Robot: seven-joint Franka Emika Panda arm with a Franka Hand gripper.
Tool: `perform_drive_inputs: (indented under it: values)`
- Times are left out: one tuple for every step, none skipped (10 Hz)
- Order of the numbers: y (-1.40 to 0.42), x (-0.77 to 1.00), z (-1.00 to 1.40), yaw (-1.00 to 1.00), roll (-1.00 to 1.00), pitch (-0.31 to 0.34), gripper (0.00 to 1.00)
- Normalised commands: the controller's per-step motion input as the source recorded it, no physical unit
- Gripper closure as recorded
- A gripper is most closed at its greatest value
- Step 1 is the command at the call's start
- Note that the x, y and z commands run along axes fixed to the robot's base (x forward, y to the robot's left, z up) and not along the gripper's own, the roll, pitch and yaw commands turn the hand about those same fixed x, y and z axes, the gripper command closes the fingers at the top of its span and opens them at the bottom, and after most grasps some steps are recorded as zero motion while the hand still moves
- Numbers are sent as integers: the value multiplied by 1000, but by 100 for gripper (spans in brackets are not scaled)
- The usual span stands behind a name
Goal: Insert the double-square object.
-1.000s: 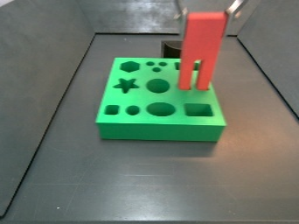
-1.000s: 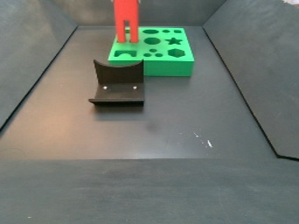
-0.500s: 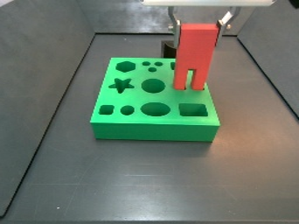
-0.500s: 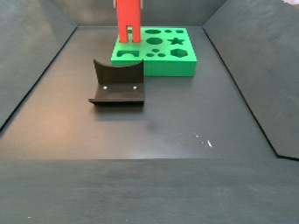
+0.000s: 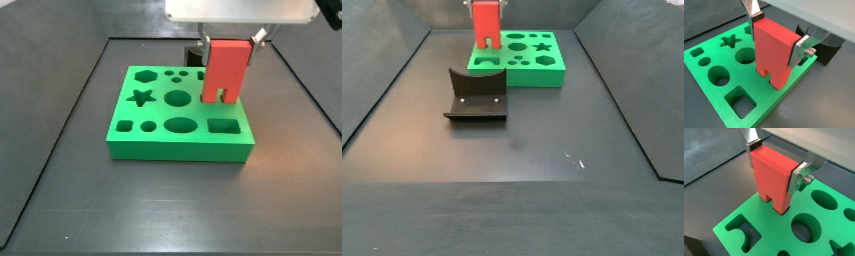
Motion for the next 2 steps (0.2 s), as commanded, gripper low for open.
perform_drive_inputs:
  values:
    - [0,0,0,-57,0,3,100]
    - [0,0,0,0,0,0,100]
